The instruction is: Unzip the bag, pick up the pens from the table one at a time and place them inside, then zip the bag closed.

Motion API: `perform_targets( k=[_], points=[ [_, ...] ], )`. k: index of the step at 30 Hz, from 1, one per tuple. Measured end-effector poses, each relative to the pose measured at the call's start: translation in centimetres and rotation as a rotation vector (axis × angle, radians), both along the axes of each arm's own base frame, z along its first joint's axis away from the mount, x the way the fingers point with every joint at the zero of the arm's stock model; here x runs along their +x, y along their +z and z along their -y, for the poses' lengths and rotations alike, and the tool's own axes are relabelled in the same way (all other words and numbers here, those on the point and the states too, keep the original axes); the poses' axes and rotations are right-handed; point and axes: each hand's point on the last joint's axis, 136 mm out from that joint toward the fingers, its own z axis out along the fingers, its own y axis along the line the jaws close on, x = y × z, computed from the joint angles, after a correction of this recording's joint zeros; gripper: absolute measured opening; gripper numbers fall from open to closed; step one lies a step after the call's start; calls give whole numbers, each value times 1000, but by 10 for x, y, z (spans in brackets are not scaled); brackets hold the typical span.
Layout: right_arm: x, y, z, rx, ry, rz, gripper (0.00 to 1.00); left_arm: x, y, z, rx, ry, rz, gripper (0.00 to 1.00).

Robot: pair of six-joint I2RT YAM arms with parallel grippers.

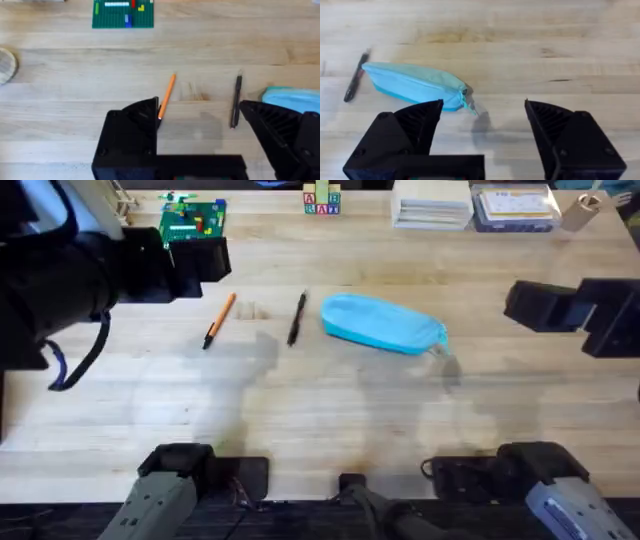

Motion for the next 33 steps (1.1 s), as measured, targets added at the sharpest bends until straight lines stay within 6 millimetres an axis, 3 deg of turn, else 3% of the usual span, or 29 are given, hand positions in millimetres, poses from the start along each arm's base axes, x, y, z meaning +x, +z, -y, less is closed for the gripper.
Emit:
perform_targets(
  k=[14,33],
  points=[
    [13,-21,0,0,0,-204,998,10,-32,5,-22,-22,-161,994],
    [15,-23,0,0,0,-214,998,10,-33,6,-24,-25,-165,994]
  ],
)
